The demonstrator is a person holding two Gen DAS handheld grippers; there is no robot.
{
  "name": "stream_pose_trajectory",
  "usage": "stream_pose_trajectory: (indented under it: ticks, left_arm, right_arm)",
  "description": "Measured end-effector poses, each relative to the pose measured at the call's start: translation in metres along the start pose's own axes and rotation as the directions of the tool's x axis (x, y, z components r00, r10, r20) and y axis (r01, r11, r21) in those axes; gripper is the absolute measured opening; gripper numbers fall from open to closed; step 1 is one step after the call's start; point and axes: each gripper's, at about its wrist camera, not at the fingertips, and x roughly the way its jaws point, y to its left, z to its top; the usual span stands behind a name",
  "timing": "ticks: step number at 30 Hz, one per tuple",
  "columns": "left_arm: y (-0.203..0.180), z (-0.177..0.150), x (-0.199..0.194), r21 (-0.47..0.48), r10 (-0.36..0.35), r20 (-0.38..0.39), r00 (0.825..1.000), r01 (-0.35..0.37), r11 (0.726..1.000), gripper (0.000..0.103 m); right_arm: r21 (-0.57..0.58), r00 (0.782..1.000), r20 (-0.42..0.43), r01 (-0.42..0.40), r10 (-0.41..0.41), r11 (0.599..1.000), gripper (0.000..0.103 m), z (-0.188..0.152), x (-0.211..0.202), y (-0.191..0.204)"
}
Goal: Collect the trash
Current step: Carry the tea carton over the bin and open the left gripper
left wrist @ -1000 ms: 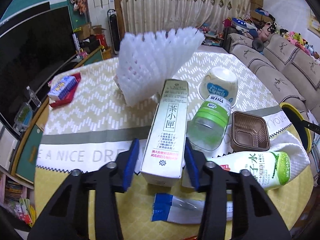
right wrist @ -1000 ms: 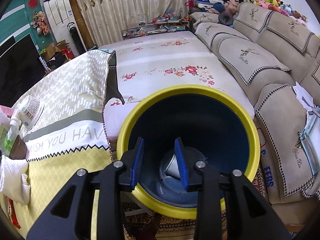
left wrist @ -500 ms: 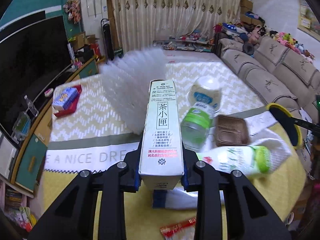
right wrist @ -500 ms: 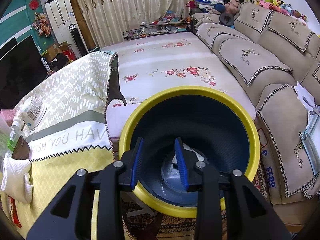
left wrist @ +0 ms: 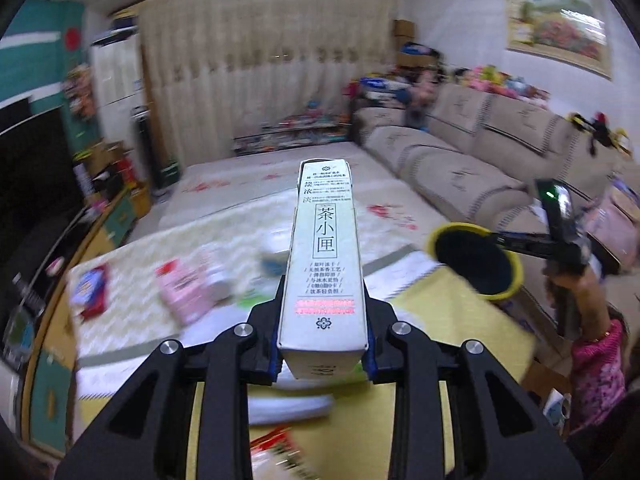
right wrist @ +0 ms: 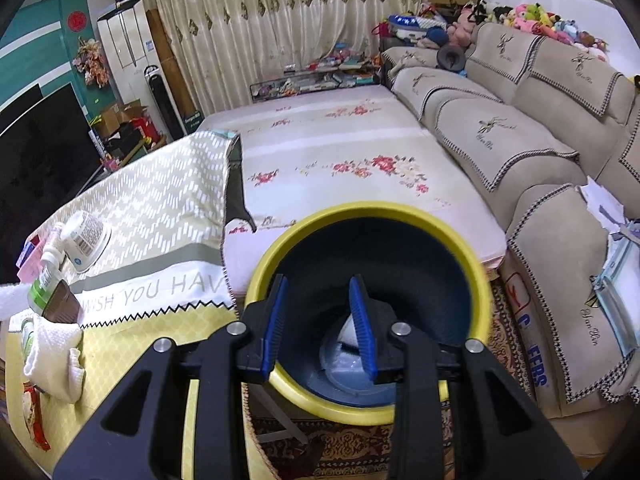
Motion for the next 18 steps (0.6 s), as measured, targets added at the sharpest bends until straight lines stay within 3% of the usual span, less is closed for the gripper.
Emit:
stream_pose_trajectory:
  ticks: [5, 9, 15, 18]
  left_arm:
    - [-0.065, 0.020, 0.039, 0.089, -0.139, -0.038, 0.990, 0.142, 0.986, 0.030]
    - [-0.120, 0.037, 0.087, 0.120, -0.235, -0.087, 0.968, 0.245, 0.962, 0.030]
    - [-0.185, 0.053, 0.156, 0.142, -0.301, -0.179, 0.937, 0.327, 0.934, 0.030]
    - [-0.215, 0.060, 0.205, 0.148, -0.286, -0.229, 0.930, 0.324, 0.935, 0.030]
  right_arm:
    - [0.011, 0.999, 0.036, 0.039, -0.039, 0.999, 0.031, -0.007, -0.027, -0.026]
    - [0.047, 0.996, 0.049, 0.066, -0.068, 0.997, 0.031, -0.012, -0.038, -0.049]
    - [0.092, 0.996, 0.052, 0.071, -0.076, 0.993, 0.031, -0.017, -0.038, -0.075]
    - [0.118, 0.996, 0.047, 0.067, -0.073, 0.991, 0.031, -0.020, -0.036, -0.087]
